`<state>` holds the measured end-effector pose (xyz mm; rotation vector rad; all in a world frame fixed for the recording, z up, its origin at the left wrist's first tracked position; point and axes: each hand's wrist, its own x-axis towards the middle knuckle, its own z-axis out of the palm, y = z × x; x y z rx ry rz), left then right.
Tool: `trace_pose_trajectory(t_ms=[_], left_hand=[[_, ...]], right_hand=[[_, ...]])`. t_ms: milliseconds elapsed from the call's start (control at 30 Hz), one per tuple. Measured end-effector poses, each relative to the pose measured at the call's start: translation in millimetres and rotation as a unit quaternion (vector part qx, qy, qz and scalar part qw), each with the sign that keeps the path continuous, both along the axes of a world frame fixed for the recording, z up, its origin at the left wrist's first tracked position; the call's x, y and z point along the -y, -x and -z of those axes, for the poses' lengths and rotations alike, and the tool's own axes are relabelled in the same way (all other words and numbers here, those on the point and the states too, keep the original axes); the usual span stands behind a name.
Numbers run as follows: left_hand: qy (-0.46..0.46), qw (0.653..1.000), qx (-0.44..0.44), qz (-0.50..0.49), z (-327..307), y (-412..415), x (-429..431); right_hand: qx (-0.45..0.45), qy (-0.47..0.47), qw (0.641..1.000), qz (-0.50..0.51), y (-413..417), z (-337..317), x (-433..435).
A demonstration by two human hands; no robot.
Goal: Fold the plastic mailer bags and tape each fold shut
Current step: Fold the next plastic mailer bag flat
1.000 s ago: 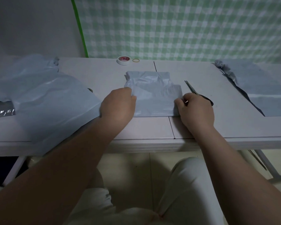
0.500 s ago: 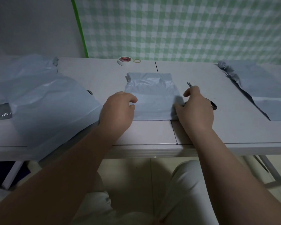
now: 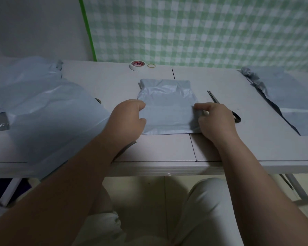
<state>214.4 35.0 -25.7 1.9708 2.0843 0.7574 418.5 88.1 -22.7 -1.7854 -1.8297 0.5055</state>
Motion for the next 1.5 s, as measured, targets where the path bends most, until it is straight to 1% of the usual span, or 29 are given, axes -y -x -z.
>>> trace_pose_trajectory(t_ms=[133,233,333,433,467,500,533,567,600,667,733,767,833,900,1067,1100,1167,1233,1267,1333,1367,1433,1500], left_hand=[[0.028,1.000,-0.011,0.007,0,3,-1],[0.058,0.998,-0.024,0.021,0,4,0],[0.100,0.991,-0.085,0.040,-4,0,0],[0.127,0.983,-0.132,0.010,-4,-6,5],[0.103,0.981,-0.162,0.006,-4,-8,8],[0.045,0.979,-0.199,0.017,-1,-9,10],[0.001,0.977,-0.211,0.026,-3,-11,10],[-0.038,0.979,-0.195,0.040,-4,-14,10],[-0.039,0.981,-0.183,0.060,-3,-17,7],[-0.022,0.975,-0.196,0.098,6,-21,5],[-0.007,0.974,-0.195,0.111,15,-22,9],[0.009,0.973,-0.204,0.105,20,-21,12],[0.009,0.966,-0.247,0.079,29,-20,18],[0.001,0.964,-0.258,0.065,25,-22,24],[0.015,0.964,-0.258,0.057,25,-21,25],[0.012,0.965,-0.256,0.057,26,-22,26],[0.011,0.967,-0.248,0.051,26,-23,27],[0.005,0.968,-0.247,0.047,26,-23,27],[0.002,0.968,-0.246,0.047,27,-24,27],[-0.004,0.971,-0.237,0.044,30,-24,26],[-0.008,0.972,-0.232,0.043,31,-24,27],[-0.009,0.976,-0.214,0.038,32,-24,28],[-0.019,0.981,-0.192,0.031,29,-25,30]], right_hand=[[0.009,0.006,1.000,-0.003,-1,0,1],[0.027,-0.010,1.000,-0.007,-2,-1,3],[0.054,-0.036,0.998,-0.007,1,1,7],[0.080,-0.050,0.995,-0.014,1,1,9],[0.088,-0.049,0.995,-0.017,1,0,10],[0.093,-0.049,0.994,-0.020,1,-1,11],[0.096,-0.049,0.994,-0.024,1,-2,11],[0.098,-0.050,0.994,-0.027,2,-3,11],[0.098,-0.050,0.994,-0.028,2,-3,11],[0.098,-0.047,0.994,-0.026,2,-3,12],[0.098,-0.048,0.994,-0.023,2,-3,12],[0.097,-0.048,0.994,-0.021,2,-3,12],[0.094,-0.046,0.994,-0.017,2,-3,12],[0.094,-0.046,0.994,-0.015,3,-3,12],[0.116,-0.051,0.992,-0.013,4,-2,12],[0.130,-0.060,0.990,-0.006,4,-3,13],[0.180,-0.119,0.977,-0.006,10,-7,13],[0.191,-0.172,0.965,-0.057,23,-14,8],[0.179,-0.164,0.965,-0.098,33,-18,3],[0.150,-0.096,0.968,-0.180,55,-25,-10],[0.151,-0.054,0.964,-0.213,66,-28,-16],[0.176,0.010,0.948,-0.264,84,-33,-27],[0.191,0.044,0.934,-0.299,95,-37,-34]])
